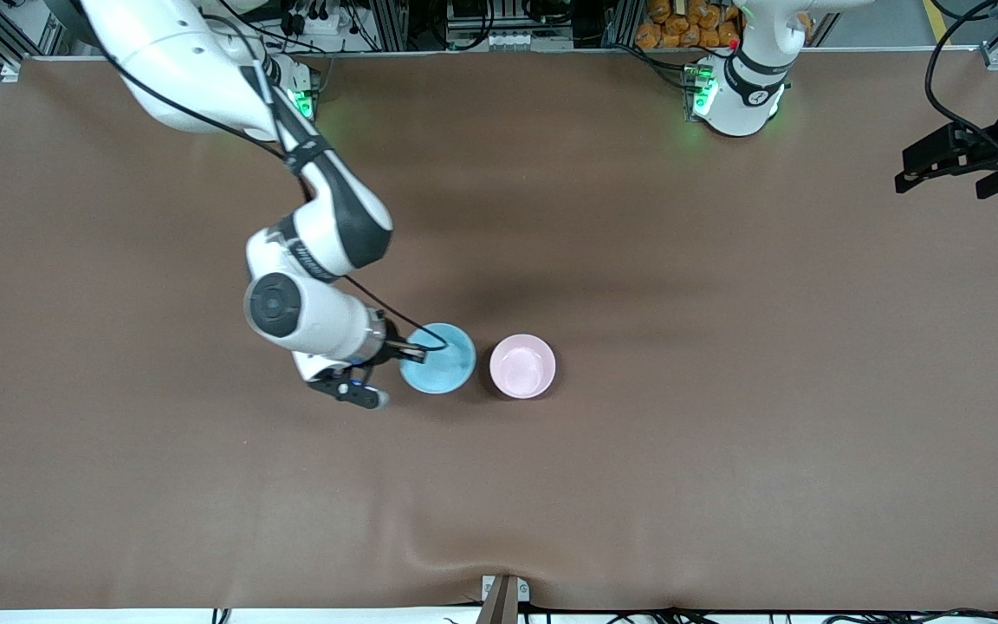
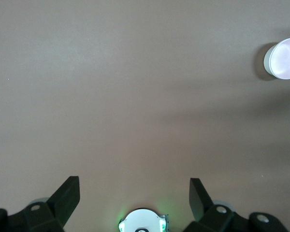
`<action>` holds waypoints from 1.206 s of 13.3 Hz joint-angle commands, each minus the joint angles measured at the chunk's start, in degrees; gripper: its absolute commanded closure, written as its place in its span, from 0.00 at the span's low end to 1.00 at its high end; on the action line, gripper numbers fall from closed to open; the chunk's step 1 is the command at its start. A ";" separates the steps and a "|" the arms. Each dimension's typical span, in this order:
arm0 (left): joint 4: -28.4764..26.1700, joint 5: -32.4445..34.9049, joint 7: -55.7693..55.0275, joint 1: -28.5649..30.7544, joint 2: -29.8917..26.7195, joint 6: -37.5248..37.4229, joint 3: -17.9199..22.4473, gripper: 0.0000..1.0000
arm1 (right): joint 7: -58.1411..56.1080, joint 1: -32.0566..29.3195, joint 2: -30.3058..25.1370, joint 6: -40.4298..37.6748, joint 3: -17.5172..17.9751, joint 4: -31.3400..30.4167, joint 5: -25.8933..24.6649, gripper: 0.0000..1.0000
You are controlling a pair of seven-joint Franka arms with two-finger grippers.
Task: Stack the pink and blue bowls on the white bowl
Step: 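Carry the blue bowl with the right gripper over the stacked bowls, then lower the blue bowl into the pink bowl with the right gripper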
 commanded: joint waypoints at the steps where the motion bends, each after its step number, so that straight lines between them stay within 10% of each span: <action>1: -0.17 -0.46 0.61 -0.60 -0.67 0.43 0.54 0.00 | 10.35 4.93 4.36 2.22 -0.52 5.70 0.05 1.00; 16: -0.17 2.97 -1.77 -1.04 -0.05 0.08 -0.52 0.00 | 16.36 10.40 11.32 12.61 -0.96 6.58 -0.03 1.00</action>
